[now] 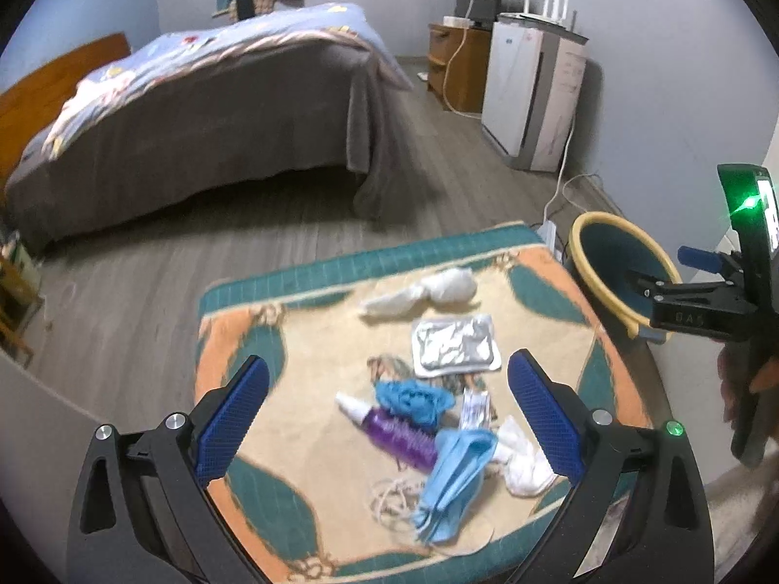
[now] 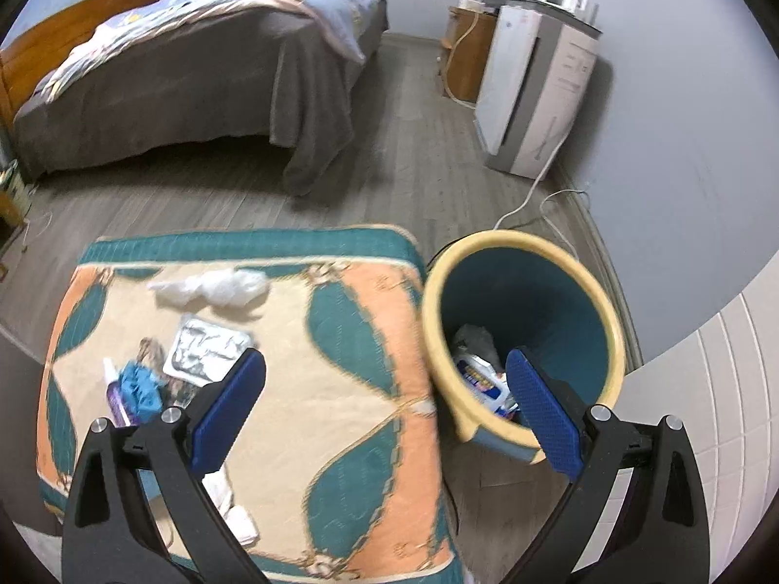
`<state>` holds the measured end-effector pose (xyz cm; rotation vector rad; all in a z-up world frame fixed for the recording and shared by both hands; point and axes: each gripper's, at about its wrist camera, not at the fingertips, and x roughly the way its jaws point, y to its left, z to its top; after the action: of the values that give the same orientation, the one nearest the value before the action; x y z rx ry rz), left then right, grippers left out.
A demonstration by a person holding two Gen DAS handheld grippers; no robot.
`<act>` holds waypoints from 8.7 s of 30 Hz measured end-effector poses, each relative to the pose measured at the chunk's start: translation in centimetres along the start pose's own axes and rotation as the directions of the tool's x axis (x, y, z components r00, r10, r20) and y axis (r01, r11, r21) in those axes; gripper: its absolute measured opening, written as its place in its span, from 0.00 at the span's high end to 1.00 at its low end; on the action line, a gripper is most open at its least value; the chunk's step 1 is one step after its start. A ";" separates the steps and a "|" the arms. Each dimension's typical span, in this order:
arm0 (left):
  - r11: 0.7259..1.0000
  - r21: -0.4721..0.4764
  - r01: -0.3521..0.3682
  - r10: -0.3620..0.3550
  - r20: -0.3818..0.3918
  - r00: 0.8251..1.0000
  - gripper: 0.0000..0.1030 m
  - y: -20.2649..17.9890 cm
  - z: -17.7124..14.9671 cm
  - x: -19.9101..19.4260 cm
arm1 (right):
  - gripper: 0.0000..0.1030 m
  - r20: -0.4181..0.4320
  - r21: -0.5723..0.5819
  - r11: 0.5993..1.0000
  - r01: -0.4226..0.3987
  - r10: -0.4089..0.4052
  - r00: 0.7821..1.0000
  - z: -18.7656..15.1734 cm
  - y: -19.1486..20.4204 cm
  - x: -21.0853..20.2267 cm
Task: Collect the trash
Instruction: 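Grasp the blue face mask with the left tool while the right tool grasps the white tissue, then carry mask and tissue over the wastebasket and open both tools to drop them, then move both tools back over the cushion, then grasp the second blue face mask with the left tool, then grasp the crumpled blue glove with the right tool, then carry mask and glove over the wastebasket and open both tools to drop them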
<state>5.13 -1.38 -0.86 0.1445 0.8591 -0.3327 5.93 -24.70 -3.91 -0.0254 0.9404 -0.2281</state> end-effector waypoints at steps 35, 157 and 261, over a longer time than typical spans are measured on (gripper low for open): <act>0.943 0.264 0.203 -0.137 -0.250 0.959 0.81 -4.5 -7.7 8.0 | 0.09 -0.302 -0.199 0.953 -0.230 0.164 0.939 -11.6 10.1 5.3; 0.997 -0.040 -0.063 0.067 0.085 0.994 0.05 2.5 -1.5 -2.0 | 0.06 0.097 -0.015 1.000 0.016 -0.015 0.995 0.6 0.9 -4.2; 1.000 -0.026 -0.002 0.000 -0.053 0.999 0.83 7.2 0.3 3.8 | 0.76 -0.137 -0.106 0.964 -0.244 0.229 0.964 2.5 12.3 1.7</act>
<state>10.12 4.43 -3.59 0.1303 0.9153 -0.3179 11.12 -13.27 -5.26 -0.0107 1.0702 0.0511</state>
